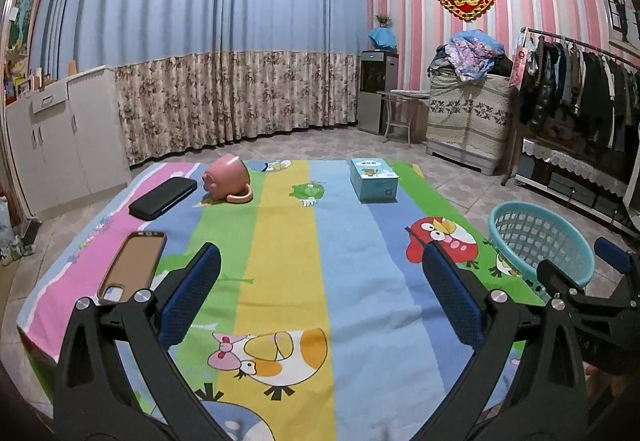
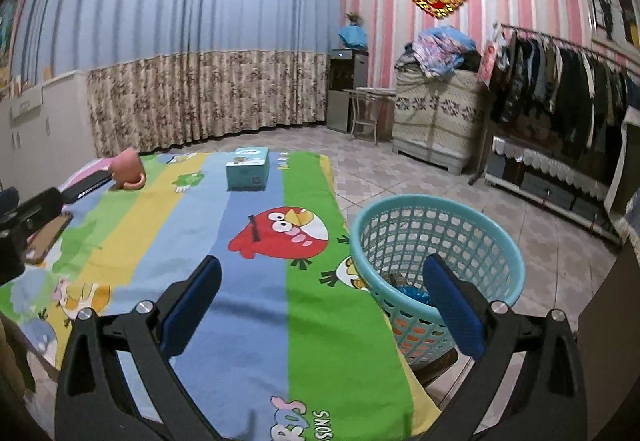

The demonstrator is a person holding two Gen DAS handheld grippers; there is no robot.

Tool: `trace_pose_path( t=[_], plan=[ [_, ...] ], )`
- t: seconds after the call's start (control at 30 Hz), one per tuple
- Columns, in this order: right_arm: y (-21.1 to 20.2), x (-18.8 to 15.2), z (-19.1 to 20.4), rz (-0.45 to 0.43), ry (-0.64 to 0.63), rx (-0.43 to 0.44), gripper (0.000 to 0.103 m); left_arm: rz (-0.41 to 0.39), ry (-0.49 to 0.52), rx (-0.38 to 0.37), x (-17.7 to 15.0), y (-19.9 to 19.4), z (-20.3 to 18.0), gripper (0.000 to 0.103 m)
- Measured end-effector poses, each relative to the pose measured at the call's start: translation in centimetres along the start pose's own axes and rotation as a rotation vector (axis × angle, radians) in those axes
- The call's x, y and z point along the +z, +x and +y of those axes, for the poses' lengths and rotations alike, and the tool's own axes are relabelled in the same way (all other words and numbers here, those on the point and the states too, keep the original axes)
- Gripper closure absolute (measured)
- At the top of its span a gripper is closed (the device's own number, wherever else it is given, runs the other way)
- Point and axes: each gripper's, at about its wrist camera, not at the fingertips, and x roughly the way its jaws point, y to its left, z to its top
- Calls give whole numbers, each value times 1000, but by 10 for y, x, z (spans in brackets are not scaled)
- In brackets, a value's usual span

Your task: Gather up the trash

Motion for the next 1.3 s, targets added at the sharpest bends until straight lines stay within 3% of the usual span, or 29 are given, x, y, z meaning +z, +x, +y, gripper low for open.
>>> trace_pose_path(
  t=[0.27, 1.3],
  plan=[
    [-5, 2, 3, -16, 9, 34, 5, -4, -14, 14, -7, 2, 5, 5],
    [-3, 5, 0, -26, 37, 38, 5, -25, 19, 3, -16, -2, -8, 5]
  ],
)
